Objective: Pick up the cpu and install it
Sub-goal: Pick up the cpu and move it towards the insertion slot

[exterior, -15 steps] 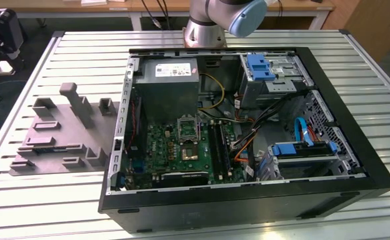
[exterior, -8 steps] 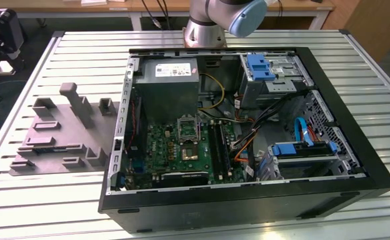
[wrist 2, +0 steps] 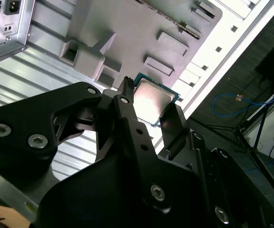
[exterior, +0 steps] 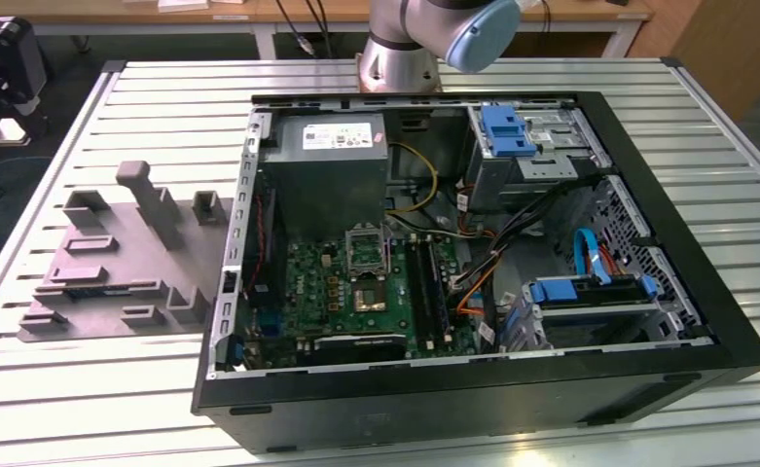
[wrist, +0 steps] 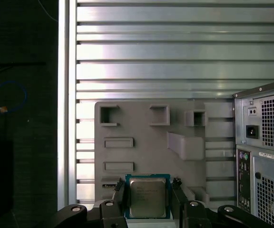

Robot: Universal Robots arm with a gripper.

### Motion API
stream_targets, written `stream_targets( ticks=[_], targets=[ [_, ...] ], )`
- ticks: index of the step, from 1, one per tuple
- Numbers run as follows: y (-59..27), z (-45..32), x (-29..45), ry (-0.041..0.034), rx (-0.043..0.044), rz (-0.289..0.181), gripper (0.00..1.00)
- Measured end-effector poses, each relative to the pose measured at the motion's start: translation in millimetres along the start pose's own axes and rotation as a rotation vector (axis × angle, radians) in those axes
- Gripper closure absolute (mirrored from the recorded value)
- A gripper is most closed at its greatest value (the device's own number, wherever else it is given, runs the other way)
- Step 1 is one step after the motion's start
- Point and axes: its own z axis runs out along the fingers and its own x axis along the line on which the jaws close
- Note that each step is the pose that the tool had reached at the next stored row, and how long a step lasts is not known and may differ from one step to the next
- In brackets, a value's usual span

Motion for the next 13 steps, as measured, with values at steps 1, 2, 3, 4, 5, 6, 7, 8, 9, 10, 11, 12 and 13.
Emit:
stream_targets(
  ticks=[1, 2, 3, 4, 5, 6, 7, 8, 9, 10, 11, 12, 13],
  targets=[
    [0.0, 0.0, 0.0, 0.0000, 0.0000, 0.000, 0.53],
    [0.0, 0.0, -0.1, 0.0000, 0.0000, 0.000, 0.53],
    [0.0, 0.0, -0.1, 0.0000, 0.0000, 0.000, 0.53],
    [0.0, 0.0, -0.1, 0.0000, 0.0000, 0.000, 0.53],
    [0.0, 0.0, -0.1, 0.0000, 0.0000, 0.000, 0.53],
    [0.0, 0.0, -0.2, 0.0000, 0.0000, 0.000, 0.53],
    [0.0, 0.0, -0.2, 0.0000, 0.0000, 0.000, 0.53],
    [0.0, 0.0, -0.3, 0.0000, -0.0001, 0.000, 0.53],
    [0.1, 0.0, -0.3, 0.0000, 0.0000, 0.000, 0.53],
    [0.0, 0.0, -0.5, 0.0000, 0.0000, 0.000, 0.53],
    [0.0, 0.0, -0.8, 0.0000, 0.0000, 0.000, 0.53],
    [0.0, 0.0, -1.0, 0.0000, 0.0000, 0.000, 0.53],
    [0.0, 0.0, -1.3, 0.0000, 0.0000, 0.000, 0.53]
  ],
)
